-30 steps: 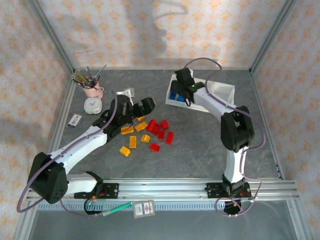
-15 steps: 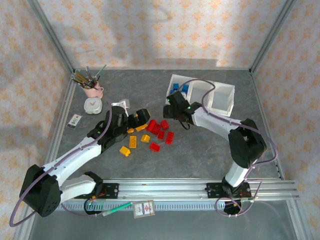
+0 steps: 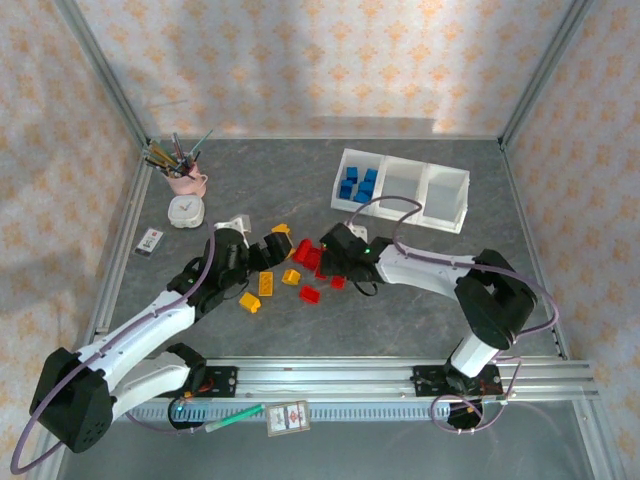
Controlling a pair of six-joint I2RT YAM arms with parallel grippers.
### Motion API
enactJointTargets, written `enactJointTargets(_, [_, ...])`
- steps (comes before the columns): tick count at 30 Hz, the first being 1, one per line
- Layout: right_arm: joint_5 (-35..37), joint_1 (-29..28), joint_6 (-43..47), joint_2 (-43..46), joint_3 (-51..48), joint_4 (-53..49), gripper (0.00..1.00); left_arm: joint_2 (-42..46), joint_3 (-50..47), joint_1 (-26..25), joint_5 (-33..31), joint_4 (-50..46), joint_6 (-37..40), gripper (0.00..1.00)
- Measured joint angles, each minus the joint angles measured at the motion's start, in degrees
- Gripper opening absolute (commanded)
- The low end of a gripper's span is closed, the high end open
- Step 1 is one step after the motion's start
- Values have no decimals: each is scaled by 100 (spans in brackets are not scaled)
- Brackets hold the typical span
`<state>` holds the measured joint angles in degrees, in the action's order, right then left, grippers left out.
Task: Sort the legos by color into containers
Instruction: Pick up the lego from the center of the table.
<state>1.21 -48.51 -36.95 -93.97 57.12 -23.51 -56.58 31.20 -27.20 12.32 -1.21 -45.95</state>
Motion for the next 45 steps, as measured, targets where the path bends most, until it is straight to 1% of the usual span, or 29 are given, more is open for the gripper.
enactJointTargets(3, [-2, -9, -160, 0, -151, 26, 83, 9, -22, 0, -42, -2, -50, 99])
enactJointTargets(14, [-197, -59, -354, -92, -319, 330, 77, 11, -31, 0, -74, -7, -70, 99])
enactJointTargets(18, [-247, -70, -372, -249, -319, 393, 69, -31, -31, 0, -74, -9, -70, 99])
enactJointTargets(23, [-227, -70, -402, -282, -372, 378, 57, -55, -31, 0, -76, -9, -68, 99])
enactJointTargets(27, [-142, -70, -435, -260, -404, 337, 50, -57, -31, 0, -74, -9, -68, 99])
enactJointTargets(30, [-120, -70, -380, -260, -415, 306, 41, -81, -31, 0, -74, -4, -68, 99])
enactJointTargets(38, [-149, -70, -273, -273, -376, 297, 31, -168, -13, 0, -72, -9, -68, 99])
enactJointTargets(45, [-122, -46, -131, -105, -372, 197, 29, -240, 42, 0, 44, 11, -66, 99])
